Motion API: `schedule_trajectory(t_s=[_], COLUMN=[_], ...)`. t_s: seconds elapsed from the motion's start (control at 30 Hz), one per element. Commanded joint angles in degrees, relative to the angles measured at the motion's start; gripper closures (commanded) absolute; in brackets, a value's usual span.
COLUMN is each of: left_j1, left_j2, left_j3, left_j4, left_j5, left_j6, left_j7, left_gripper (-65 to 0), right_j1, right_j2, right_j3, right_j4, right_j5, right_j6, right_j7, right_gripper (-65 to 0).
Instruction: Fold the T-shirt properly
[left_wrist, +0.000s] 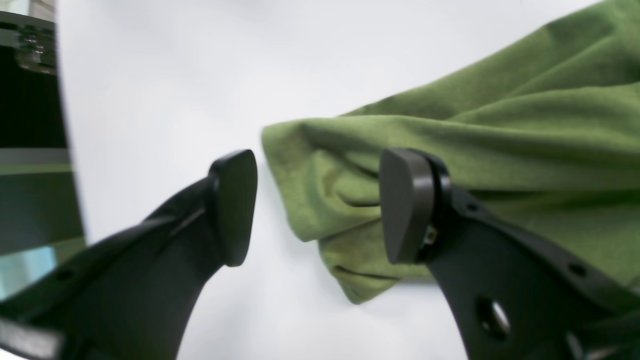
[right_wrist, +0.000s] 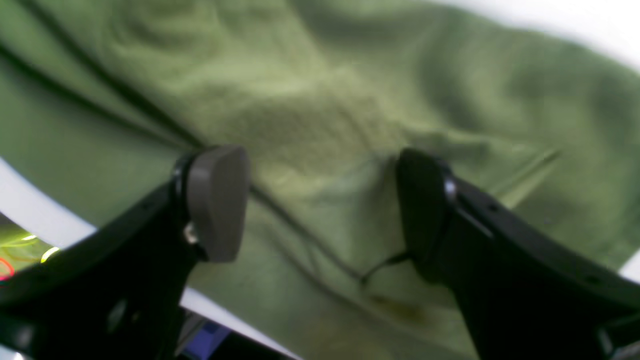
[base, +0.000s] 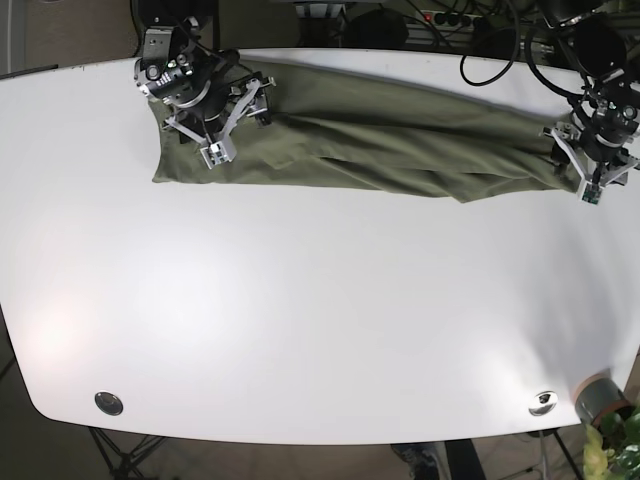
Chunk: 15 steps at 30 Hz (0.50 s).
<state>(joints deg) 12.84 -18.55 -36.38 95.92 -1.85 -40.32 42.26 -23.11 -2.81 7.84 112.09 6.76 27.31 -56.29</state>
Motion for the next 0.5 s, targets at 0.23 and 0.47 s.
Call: schedule_trajectory(t_s=[0.23,0.47], left_j1=[0.1,-3.0], left_j2=[-2.7,-2.8], left_j3=[0.4,0.8], left_j4=[-7.3,-12.5], left_j5=[-0.3,0.0], left_j6=[0.3,0.3], left_j7=[-3.4,-3.4], left_gripper=[-35.0,-34.9], right_j1=[-0.5,1.9], right_j2=[0.0,1.5], right_j3=[0.3,0.3], right_j4=[-7.0,-10.0], right_j5=[-0.7,-1.1], right_j6=[0.34,0.34], right_j7=[6.1,8.7], right_gripper=[-44.4,-44.4])
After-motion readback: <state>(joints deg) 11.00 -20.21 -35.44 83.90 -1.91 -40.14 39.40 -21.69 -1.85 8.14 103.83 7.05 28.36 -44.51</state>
